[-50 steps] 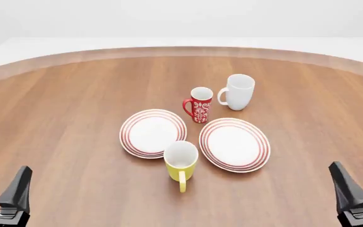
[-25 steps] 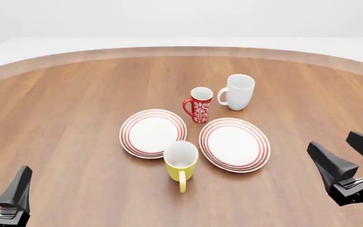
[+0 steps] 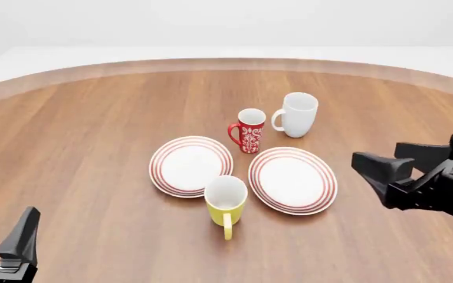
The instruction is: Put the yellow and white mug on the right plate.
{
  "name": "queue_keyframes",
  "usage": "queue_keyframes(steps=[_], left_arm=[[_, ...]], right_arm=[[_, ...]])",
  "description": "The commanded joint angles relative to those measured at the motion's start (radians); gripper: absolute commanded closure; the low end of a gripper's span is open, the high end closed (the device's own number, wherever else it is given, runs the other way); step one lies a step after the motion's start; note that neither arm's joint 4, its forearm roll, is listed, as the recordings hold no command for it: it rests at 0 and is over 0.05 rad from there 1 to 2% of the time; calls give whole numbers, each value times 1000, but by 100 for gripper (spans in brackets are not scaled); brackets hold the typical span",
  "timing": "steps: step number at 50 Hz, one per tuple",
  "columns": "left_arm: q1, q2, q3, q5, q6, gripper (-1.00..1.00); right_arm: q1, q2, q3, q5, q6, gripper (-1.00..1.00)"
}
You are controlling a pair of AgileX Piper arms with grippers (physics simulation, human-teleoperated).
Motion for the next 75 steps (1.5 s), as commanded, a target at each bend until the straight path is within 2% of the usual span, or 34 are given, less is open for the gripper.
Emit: queue_keyframes(steps=[1, 3, 8, 23, 26, 33, 37, 38, 56, 61, 75], left_arm=[[0, 0, 0, 0, 0, -100], [0, 0, 0, 0, 0, -100], [0, 0, 0, 0, 0, -100], [0, 0, 0, 0, 0, -100], [0, 0, 0, 0, 0, -100], [0, 0, 0, 0, 0, -100], [0, 0, 0, 0, 0, -100], [0, 0, 0, 0, 0, -100], [0, 0, 0, 0, 0, -100], [0, 0, 0, 0, 0, -100], [0, 0, 0, 0, 0, -100]], right_arm=[[49, 111, -110, 59, 64, -100], [76, 136, -131, 74, 116, -100], [120, 205, -185, 88, 146, -100], [186, 314, -266, 99, 117, -100], [214, 324, -279, 105, 132, -100], [242, 334, -302, 108, 128, -100], [225, 323, -298, 96, 97, -100], [176, 293, -291, 90, 68, -100], [194, 315, -315, 99, 70, -100], [214, 358, -356, 121, 90, -100], [247, 444, -363, 132, 125, -100]])
